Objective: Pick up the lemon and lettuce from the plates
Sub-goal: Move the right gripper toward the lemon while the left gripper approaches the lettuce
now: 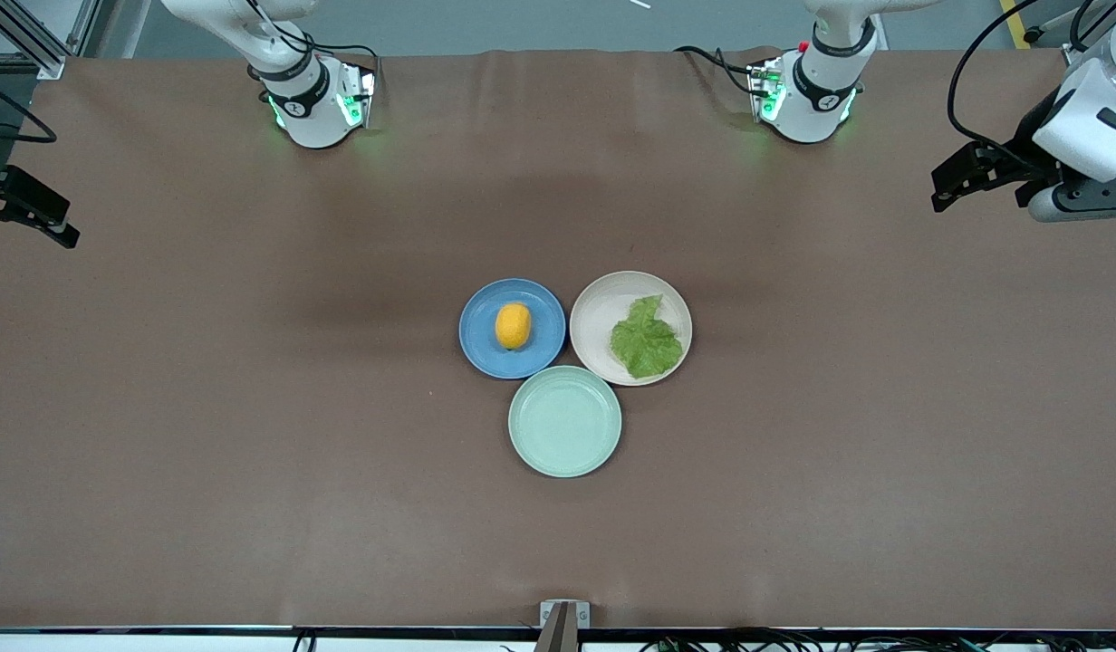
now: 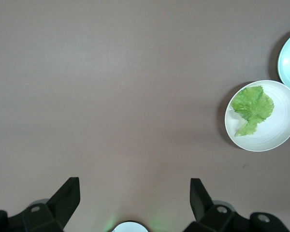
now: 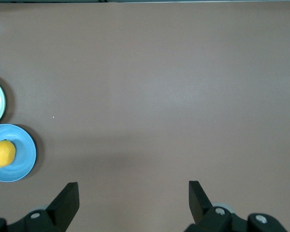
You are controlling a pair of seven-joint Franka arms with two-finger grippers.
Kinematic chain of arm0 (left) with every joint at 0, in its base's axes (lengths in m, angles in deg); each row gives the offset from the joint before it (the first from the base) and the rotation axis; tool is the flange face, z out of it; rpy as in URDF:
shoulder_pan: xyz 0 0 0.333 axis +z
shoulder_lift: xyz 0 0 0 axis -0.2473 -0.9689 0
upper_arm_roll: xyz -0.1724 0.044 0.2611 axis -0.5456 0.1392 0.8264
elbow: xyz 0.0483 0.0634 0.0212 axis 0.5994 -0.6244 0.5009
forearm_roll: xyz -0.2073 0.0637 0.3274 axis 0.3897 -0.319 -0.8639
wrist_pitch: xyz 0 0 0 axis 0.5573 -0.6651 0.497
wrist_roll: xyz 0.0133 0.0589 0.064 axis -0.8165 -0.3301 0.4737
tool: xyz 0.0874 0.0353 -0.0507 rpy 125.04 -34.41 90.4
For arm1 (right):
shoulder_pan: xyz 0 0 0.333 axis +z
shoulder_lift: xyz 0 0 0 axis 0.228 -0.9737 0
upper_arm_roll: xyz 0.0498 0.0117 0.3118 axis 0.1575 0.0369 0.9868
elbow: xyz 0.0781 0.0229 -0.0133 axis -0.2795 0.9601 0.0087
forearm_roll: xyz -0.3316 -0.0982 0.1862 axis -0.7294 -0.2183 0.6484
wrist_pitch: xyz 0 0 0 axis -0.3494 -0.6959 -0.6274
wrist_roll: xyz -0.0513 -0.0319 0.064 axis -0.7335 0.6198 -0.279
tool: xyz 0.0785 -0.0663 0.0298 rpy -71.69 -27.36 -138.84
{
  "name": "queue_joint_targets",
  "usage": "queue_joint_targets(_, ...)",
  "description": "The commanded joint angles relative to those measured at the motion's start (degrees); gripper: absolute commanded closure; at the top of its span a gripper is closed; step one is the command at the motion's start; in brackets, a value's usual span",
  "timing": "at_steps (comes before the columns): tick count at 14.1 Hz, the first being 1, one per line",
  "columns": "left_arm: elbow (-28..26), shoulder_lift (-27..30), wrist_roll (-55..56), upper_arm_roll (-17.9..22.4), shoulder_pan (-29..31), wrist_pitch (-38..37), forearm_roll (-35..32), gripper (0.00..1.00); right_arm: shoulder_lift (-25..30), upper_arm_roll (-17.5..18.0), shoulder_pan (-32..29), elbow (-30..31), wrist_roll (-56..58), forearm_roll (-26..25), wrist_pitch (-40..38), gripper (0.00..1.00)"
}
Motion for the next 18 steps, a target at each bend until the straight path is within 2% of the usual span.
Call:
queue_joint_targets(1, -0.1, 0.9, -1.2, 0.1, 0.2, -0.1, 1.0, 0.00, -0.3, -0.1, 0.3, -1.0, -0.9, 0.0, -0.5, 0.00)
queue_joint_targets(5, 0.1, 0.6, -1.1, 0.2, 0.6, 0.0, 1.0, 0.00, -0.3, -0.1, 0.3, -1.0, -0.9, 0.0, -0.5, 0.00)
queue_joint_targets(7, 1.5, -0.7, -0.5, 0.2, 0.5, 0.0, 0.8, 0.00, -0.3, -0.1, 0.3, -1.0, -0.9, 0.0, -0.5, 0.00)
queue_joint_targets(12, 0.8, -3.8, 3.0, -1.1, -0.1, 0.2, 0.6, 0.00, -0.3, -0.1, 1.1, -1.0, -0.9, 0.0, -0.4, 0.00)
queue_joint_targets(16, -0.9, -6.4, 11.8, -3.7, -0.1, 3.2, 0.5, 0.00, -1.3, -0.1, 6.0, -1.0, -1.6, 0.1, 0.1, 0.00)
queue_joint_targets(18, -3.0, -7.5, 16.9, -4.8, -0.1, 6.0, 0.7, 0.00, -2.6, -0.1, 11.0, -0.8, -1.7, 0.1, -0.2, 0.00)
